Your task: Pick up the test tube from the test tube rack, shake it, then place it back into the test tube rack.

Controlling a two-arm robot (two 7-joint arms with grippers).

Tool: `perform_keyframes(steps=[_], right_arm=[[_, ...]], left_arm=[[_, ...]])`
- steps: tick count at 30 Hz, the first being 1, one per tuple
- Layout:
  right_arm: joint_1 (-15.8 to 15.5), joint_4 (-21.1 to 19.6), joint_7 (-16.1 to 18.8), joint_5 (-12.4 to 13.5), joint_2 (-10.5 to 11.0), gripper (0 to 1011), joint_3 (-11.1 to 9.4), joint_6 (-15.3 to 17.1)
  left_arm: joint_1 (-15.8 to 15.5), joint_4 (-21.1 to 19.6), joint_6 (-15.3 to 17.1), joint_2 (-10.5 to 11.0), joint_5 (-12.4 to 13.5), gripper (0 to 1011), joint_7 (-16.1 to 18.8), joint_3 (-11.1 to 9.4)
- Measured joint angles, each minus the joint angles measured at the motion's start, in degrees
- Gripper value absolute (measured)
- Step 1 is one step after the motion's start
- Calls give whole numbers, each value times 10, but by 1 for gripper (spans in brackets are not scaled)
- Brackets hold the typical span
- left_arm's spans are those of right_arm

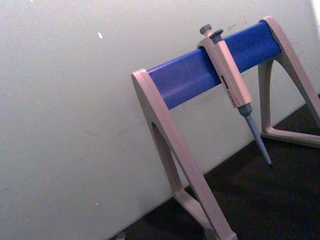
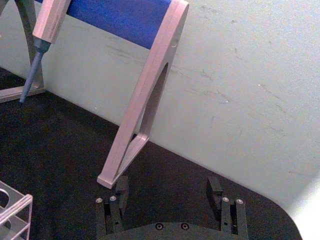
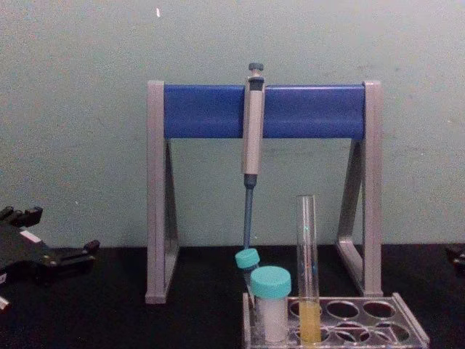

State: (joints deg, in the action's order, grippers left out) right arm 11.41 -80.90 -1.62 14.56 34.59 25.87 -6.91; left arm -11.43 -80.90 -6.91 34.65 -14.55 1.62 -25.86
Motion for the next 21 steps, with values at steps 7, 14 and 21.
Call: perform_keyframes(steps=[7, 14, 21], right_arm=[[0, 0, 0, 0, 0, 1000, 0, 0], [0, 0, 0, 0, 1, 1000, 0, 0], [0, 0, 0, 0, 1, 1000, 0, 0]], left_arm=[[0, 0, 0, 0, 0, 1001, 0, 0], [0, 0, 0, 0, 0, 1001, 0, 0], [0, 0, 0, 0, 0, 1001, 0, 0]])
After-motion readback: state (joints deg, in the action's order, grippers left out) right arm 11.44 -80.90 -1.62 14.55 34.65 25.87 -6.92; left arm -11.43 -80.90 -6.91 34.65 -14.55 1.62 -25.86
